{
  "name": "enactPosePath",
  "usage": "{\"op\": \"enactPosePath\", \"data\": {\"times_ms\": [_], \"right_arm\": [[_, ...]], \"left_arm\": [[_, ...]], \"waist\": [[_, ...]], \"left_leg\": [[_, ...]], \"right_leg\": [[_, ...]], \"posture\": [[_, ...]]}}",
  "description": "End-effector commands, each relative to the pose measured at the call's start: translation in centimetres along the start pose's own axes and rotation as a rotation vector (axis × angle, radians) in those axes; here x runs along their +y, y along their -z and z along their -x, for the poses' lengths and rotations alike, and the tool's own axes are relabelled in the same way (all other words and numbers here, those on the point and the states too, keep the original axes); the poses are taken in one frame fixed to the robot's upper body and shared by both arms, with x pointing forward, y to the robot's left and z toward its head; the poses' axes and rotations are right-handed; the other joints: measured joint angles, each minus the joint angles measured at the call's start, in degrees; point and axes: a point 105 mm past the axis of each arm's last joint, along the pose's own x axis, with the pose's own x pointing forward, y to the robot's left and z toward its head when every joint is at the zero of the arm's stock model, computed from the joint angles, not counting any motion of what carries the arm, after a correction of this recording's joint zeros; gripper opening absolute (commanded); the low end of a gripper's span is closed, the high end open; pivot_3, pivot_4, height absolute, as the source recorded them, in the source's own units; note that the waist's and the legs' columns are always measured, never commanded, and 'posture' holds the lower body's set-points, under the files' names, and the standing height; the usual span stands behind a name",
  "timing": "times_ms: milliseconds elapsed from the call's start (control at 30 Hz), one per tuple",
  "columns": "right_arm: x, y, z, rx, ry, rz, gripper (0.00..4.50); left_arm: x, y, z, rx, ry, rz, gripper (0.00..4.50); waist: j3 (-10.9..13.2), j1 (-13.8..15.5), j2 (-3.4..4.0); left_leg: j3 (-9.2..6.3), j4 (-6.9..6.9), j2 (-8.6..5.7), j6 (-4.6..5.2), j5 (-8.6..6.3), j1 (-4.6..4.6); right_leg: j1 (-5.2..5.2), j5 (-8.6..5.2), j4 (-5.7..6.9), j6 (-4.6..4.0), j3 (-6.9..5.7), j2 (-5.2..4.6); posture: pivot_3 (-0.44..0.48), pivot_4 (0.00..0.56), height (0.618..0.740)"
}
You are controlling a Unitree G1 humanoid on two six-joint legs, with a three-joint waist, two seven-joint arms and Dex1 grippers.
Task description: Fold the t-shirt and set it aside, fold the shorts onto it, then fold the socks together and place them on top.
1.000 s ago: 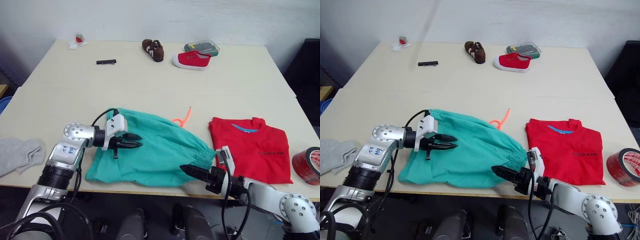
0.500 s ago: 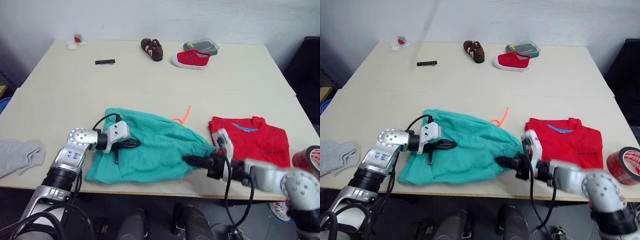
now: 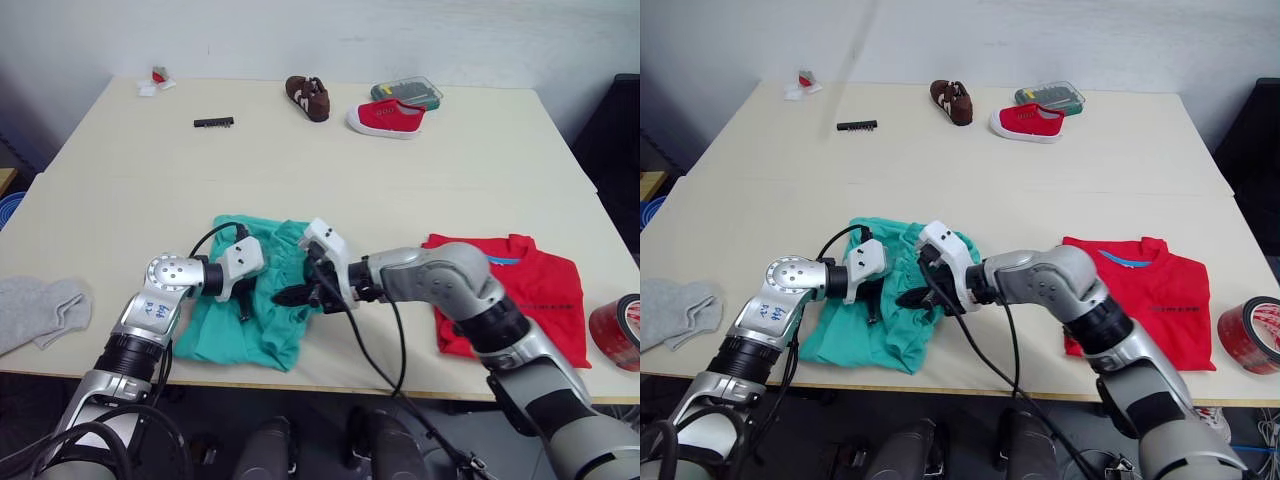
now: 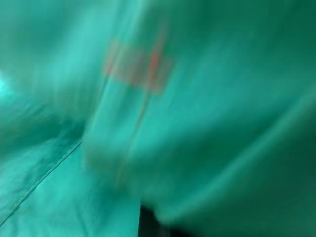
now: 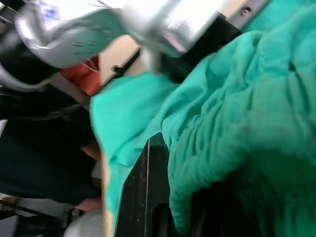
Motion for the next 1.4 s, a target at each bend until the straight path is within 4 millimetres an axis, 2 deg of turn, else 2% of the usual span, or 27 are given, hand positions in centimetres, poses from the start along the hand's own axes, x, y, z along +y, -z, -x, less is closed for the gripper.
{"op": "enactPosePath", "data": {"times_ms": [33, 67, 267, 433, 533, 633, 700, 800, 867, 933, 1033, 1100, 1200, 1267, 1400], "right_arm": [[0.9, -2.1, -0.1, -0.08, -0.058, 0.047, 0.55], [1.4, -2.5, 0.0, -0.099, -0.091, 0.043, 0.74], [3.9, -4.0, 2.0, -0.171, -0.218, 0.14, 2.88], [4.1, -5.3, 6.3, -0.188, -0.194, 0.208, 2.88], [2.7, -3.6, 9.6, -0.149, -0.103, 0.18, 2.88], [1.4, -1.1, 11.2, -0.114, -0.015, 0.098, 2.88], [1.0, 0.5, 11.9, -0.091, 0.026, 0.059, 2.88], [1.6, 3.3, 12.4, -0.045, 0.033, 0.019, 2.88], [1.7, 4.8, 11.9, -0.01, 0.041, 0.006, 2.88], [1.0, 5.9, 11.0, 0.007, 0.071, -0.015, 2.88], [-0.8, 6.5, 9.3, 0.001, 0.136, -0.03, 2.31], [-1.0, 6.4, 8.0, -0.005, 0.125, -0.023, 1.66], [-1.5, 4.6, 5.6, -0.046, 0.127, 0.057, 0.63], [-1.4, 3.5, 5.0, -0.075, 0.121, 0.089, 0.04], [-0.5, -0.9, 4.6, -0.189, 0.072, 0.185, 0.04]], "left_arm": [[0.2, 2.4, 1.7, 0.072, -0.085, 0.095, 0.0], [0.3, 2.5, 2.2, 0.07, -0.104, 0.111, 0.0], [0.3, 2.9, 4.5, 0.069, -0.181, 0.164, 0.0], [0.4, 3.1, 6.1, 0.076, -0.218, 0.184, 0.0], [0.2, 3.4, 5.5, 0.093, -0.2, 0.162, 0.0], [0.4, 2.9, 4.8, 0.079, -0.195, 0.156, 0.0], [0.5, 2.7, 4.6, 0.073, -0.192, 0.152, 0.0], [0.6, 2.7, 4.6, 0.072, -0.19, 0.148, 0.0], [0.7, 2.8, 4.7, 0.076, -0.187, 0.144, 0.0], [0.8, 2.9, 4.7, 0.08, -0.185, 0.141, 0.0], [0.9, 2.8, 4.7, 0.08, -0.183, 0.137, 0.0], [1.0, 2.7, 4.6, 0.078, -0.179, 0.133, 0.0], [1.1, 2.6, 4.4, 0.079, -0.171, 0.126, 0.0], [1.1, 2.6, 4.4, 0.083, -0.167, 0.12, 0.0], [1.1, 2.6, 4.3, 0.082, -0.165, 0.117, 0.0]], "waist": [[0.0, -0.3, 0.0], [0.0, -0.6, 0.0], [0.0, -1.7, 0.02], [0.0, -1.2, 0.04], [0.0, -0.8, 0.06], [0.0, -0.1, 0.06], [0.0, 0.2, 0.08], [0.1, 0.3, 0.1], [0.1, 0.4, 0.1], [0.1, 0.2, 0.1], [0.1, 0.3, 0.1], [0.1, 0.3, 0.11], [0.1, 0.2, 0.14], [0.1, 0.1, 0.15], [0.1, 0.1, 0.15]], "left_leg": [[0.0, -0.01, 0.01, -0.02, 0.0, 0.01], [0.0, -0.02, 0.01, -0.04, 0.0, 0.01], [0.0, -0.15, 0.13, -0.18, -0.01, 0.08], [0.0, -0.16, 0.13, -0.21, -0.05, 0.01], [0.0, -0.16, 0.11, -0.19, -0.14, 0.0], [0.0, -0.17, 0.12, -0.15, -0.27, 0.0], [0.04, -0.17, 0.11, -0.13, -0.31, -0.02], [0.07, -0.18, 0.12, -0.12, -0.33, -0.06], [0.07, -0.2, 0.12, -0.11, -0.35, -0.07], [0.09, -0.2, 0.12, -0.09, -0.37, -0.06], [0.11, -0.19, 0.14, -0.25, -0.46, -0.01], [0.11, -0.19, 0.14, -0.35, -0.49, 0.0], [0.12, -0.19, 0.14, -0.33, -0.35, -0.01], [0.15, -0.19, 0.13, -0.17, -0.25, -0.01], [0.15, -0.19, 0.12, -0.17, -0.26, -0.06]], "right_leg": [[0.0, 0.0, 0.0, 0.0, 0.0, 0.01], [0.0, 0.0, -0.01, 0.0, 0.0, 0.01], [-0.04, -0.04, 0.01, -0.06, 0.0, 0.12], [-0.09, -0.06, -0.1, -0.09, 0.0, 0.12], [-0.08, -0.06, -0.38, -0.09, 0.01, 0.1], [-0.05, -0.07, -0.55, -0.1, 0.0, 0.11], [-0.04, -0.06, -0.61, -0.1, 0.01, 0.11], [-0.06, -0.06, -0.66, -0.1, 0.01, 0.11], [-0.06, -0.06, -0.71, -0.09, 0.0, 0.12], [-0.04, -0.05, -0.73, -0.07, 0.01, 0.12], [-0.03, -0.03, -0.72, -0.03, 0.02, 0.13], [-0.04, -0.03, -0.67, -0.03, 0.03, 0.13], [-0.06, -0.03, -0.63, -0.03, 0.03, 0.14], [-0.08, -0.03, -0.61, -0.03, 0.04, 0.14], [-0.1, -0.03, -0.55, -0.04, 0.04, 0.15]], "posture": [[0.0, 0.15, 0.74], [0.0, 0.15, 0.74], [0.0, 0.15, 0.74], [0.0, 0.15, 0.74], [0.0, 0.15, 0.74], [0.0, 0.15, 0.74], [0.0, 0.15, 0.74], [0.0, 0.15, 0.74], [0.0, 0.15, 0.74], [0.0, 0.15, 0.74], [0.0, 0.15, 0.74], [0.0, 0.15, 0.74], [0.0, 0.15, 0.74], [0.0, 0.15, 0.74], [0.0, 0.15, 0.74]]}}
